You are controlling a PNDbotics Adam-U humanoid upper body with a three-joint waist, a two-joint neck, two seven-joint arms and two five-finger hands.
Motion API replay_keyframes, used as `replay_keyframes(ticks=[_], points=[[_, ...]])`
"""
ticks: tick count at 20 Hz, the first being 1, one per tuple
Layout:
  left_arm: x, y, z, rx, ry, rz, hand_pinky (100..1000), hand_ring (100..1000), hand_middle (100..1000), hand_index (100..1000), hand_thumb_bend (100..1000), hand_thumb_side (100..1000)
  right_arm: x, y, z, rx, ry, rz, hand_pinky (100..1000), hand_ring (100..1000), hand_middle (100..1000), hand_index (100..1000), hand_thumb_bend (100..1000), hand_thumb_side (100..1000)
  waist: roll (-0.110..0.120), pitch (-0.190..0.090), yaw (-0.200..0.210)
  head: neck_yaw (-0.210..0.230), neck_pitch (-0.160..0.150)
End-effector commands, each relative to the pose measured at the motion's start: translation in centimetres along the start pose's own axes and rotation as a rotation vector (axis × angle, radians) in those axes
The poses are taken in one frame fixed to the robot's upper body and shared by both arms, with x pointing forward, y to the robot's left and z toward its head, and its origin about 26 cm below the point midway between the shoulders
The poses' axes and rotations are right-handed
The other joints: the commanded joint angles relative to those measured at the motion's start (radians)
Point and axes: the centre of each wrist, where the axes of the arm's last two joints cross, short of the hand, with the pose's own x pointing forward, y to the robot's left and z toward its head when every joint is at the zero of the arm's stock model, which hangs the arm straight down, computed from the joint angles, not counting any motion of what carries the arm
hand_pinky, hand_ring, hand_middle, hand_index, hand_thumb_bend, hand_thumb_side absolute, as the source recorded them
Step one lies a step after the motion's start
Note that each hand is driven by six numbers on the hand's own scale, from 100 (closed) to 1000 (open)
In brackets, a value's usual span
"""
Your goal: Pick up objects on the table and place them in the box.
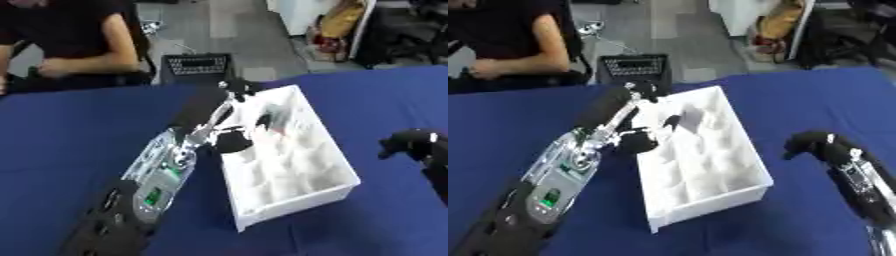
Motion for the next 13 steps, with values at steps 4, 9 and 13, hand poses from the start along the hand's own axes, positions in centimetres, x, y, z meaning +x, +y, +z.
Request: replay_keyframes(ticks=[4,9,13], points=[[0.3,0.1,-0.2,0.000,-0.055,-0.049,867,874,917,915,966,703,0.4,-0.3,-0.1,0.006,-0.011,0.014,851,633,657,796,100,924,-0.003,-0.017,0.001,0.006,-0.012],[-0.6,1.3,2.4,0.063,-0.045,-0.017,893,871,912,920,927,654,0.4,-0.4,0.0,-0.002,-0.007,0.021,850,633,657,796,100,923,-0.003,-0.016,0.011,-0.008,-0.014],[-1.9,3.0,6.3,0.174,0.030,0.081,931,867,915,926,881,611,0.4,-0.6,0.1,-0.009,-0.001,0.028,850,633,656,796,100,923,-0.001,-0.013,0.023,-0.023,-0.016]])
